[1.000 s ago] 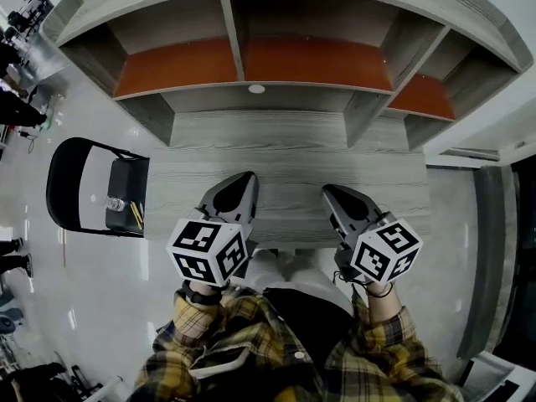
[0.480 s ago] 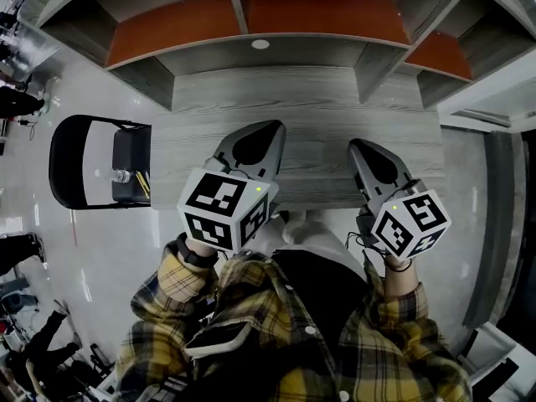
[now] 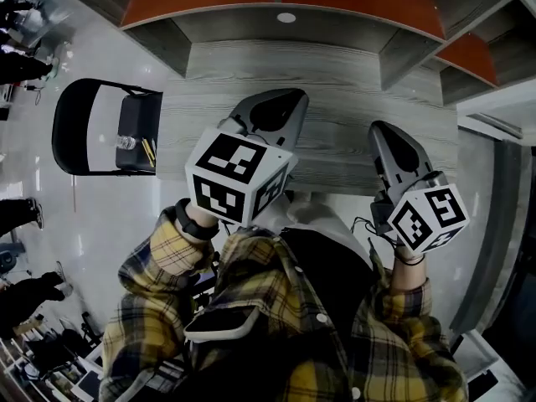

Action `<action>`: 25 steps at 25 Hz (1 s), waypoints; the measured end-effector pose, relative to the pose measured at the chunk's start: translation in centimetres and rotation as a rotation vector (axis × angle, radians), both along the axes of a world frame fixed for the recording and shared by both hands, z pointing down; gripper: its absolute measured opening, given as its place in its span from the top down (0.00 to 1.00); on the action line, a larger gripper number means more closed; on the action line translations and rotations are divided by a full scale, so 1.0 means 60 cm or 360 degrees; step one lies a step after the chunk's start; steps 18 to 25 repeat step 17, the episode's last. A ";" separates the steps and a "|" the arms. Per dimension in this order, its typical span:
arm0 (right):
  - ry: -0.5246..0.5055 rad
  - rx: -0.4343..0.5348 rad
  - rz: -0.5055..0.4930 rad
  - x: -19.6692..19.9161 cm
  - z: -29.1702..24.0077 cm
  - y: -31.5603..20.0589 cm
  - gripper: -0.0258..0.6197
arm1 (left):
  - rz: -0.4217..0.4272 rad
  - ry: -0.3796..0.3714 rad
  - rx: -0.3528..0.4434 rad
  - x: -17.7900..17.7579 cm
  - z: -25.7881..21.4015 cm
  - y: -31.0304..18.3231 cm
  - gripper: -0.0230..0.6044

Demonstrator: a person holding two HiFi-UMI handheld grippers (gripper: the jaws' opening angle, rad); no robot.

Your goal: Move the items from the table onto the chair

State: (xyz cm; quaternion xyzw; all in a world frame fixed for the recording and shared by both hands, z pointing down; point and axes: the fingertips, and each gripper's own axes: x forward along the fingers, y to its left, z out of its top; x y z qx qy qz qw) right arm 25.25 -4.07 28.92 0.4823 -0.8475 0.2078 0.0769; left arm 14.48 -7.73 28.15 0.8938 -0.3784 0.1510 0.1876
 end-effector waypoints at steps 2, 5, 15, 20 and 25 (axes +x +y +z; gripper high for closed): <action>-0.0003 -0.0007 -0.0009 -0.004 0.001 0.002 0.93 | 0.0000 -0.0004 -0.0003 -0.001 0.001 0.000 0.96; -0.0007 -0.0014 -0.0025 -0.006 0.003 0.003 0.93 | -0.0007 -0.0002 -0.0016 0.001 0.003 0.000 0.96; -0.0016 -0.0020 -0.0067 -0.011 0.004 -0.002 0.93 | 0.0025 -0.0074 -0.0059 -0.004 0.028 0.016 0.96; -0.0021 -0.0015 -0.0080 -0.014 0.001 -0.005 0.93 | 0.0043 -0.0098 -0.0081 -0.009 0.038 0.023 0.96; -0.0021 -0.0015 -0.0080 -0.014 0.001 -0.005 0.93 | 0.0043 -0.0098 -0.0081 -0.009 0.038 0.023 0.96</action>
